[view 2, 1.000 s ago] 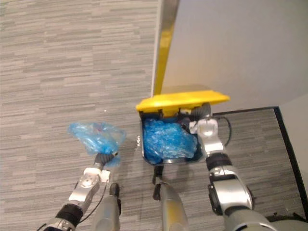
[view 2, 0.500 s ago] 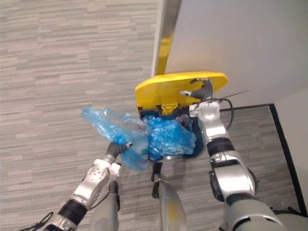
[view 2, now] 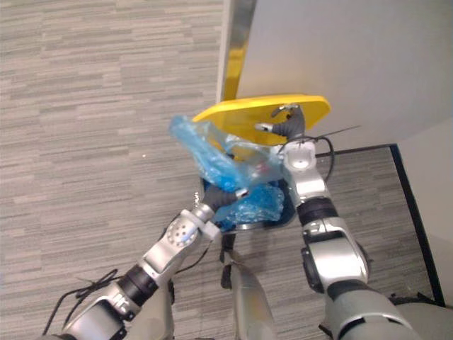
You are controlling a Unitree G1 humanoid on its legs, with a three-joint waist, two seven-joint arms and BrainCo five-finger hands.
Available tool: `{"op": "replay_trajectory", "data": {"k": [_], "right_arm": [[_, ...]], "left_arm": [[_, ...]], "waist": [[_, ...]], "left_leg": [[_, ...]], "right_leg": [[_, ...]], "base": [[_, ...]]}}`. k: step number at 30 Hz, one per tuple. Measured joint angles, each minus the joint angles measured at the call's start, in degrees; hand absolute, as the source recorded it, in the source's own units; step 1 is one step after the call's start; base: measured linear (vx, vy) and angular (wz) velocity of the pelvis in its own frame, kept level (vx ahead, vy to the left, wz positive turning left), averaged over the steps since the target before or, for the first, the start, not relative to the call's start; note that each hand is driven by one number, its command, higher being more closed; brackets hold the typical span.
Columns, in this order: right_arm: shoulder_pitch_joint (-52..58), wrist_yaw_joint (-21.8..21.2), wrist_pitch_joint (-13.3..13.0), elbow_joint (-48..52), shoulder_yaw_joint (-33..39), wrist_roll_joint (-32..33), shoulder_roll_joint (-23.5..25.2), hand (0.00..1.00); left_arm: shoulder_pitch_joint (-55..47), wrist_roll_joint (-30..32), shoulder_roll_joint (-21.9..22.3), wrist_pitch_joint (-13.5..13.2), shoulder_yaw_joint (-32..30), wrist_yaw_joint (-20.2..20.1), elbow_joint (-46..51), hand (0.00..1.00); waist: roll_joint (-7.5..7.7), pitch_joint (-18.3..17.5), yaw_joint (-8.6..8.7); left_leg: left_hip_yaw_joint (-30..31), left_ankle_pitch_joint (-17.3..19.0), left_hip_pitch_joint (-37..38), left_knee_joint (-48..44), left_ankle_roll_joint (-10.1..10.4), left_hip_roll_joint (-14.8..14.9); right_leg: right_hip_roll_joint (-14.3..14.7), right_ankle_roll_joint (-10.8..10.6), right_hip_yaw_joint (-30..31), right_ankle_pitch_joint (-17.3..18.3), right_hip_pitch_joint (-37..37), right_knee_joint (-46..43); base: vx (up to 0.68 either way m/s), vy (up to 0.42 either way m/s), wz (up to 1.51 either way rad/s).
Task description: Gather rubbish on tea table into small bin, then transfer packed bag to large trash can.
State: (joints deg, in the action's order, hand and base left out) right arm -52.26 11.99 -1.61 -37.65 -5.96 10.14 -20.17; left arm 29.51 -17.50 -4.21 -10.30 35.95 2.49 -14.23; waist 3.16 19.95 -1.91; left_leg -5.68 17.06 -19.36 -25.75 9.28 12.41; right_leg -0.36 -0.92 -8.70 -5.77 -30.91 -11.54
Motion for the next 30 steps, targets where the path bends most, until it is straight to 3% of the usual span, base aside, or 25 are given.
{"op": "replay_trajectory", "data": {"k": [8,13,20,25,30], "right_arm": [[-0.4,0.0,0.0,4.3,-1.4,0.0,1.4,0.0],[-0.6,0.3,0.0,9.2,-1.4,1.3,1.5,0.0],[-0.7,0.6,-0.1,16.2,-1.7,3.8,1.6,0.0],[-1.5,1.4,-0.7,19.3,-3.2,5.7,1.5,0.0],[-1.8,1.9,-1.4,22.3,-3.8,6.1,1.4,0.0]], "left_arm": [[8.5,2.9,1.8,0.2,-1.1,3.8,-5.6,1.0],[12.4,4.3,2.7,2.3,-1.3,4.9,-12.0,1.0],[17.3,7.4,5.5,3.1,-4.1,4.7,-21.4,1.0],[16.5,12.3,5.5,5.8,-8.1,4.6,-29.7,1.0],[14.8,15.3,5.5,6.3,-10.8,5.0,-30.5,1.0]], "waist": [[0.91,0.9,1.32],[1.0,0.9,1.58],[2.03,1.5,1.99],[3.33,3.2,2.6],[3.31,3.7,2.63]], "left_leg": [[0.0,0.7,-2.2,-1.6,-0.1,0.7],[0.0,0.6,-5.7,-3.0,0.4,1.5],[0.0,1.2,-10.9,-5.7,1.0,2.7],[-0.1,2.0,-12.8,-7.4,1.0,3.5],[-0.2,2.1,-14.8,-7.6,1.0,3.5]], "right_leg": [[0.4,0.1,-0.1,0.0,-1.9,-0.7],[1.0,0.8,-0.4,-0.4,-4.8,-0.6],[1.5,0.8,-0.7,-0.9,-9.0,-0.5],[2.1,1.0,-0.6,-1.4,-10.2,-0.5],[2.1,1.7,-0.5,-1.9,-12.2,-0.5]], "base": [[0.0,-0.005,-0.02],[0.01,-0.034,-0.04],[0.0,-0.008,-0.03],[0.01,0.007,-0.06],[0.02,0.0,-0.01]]}}
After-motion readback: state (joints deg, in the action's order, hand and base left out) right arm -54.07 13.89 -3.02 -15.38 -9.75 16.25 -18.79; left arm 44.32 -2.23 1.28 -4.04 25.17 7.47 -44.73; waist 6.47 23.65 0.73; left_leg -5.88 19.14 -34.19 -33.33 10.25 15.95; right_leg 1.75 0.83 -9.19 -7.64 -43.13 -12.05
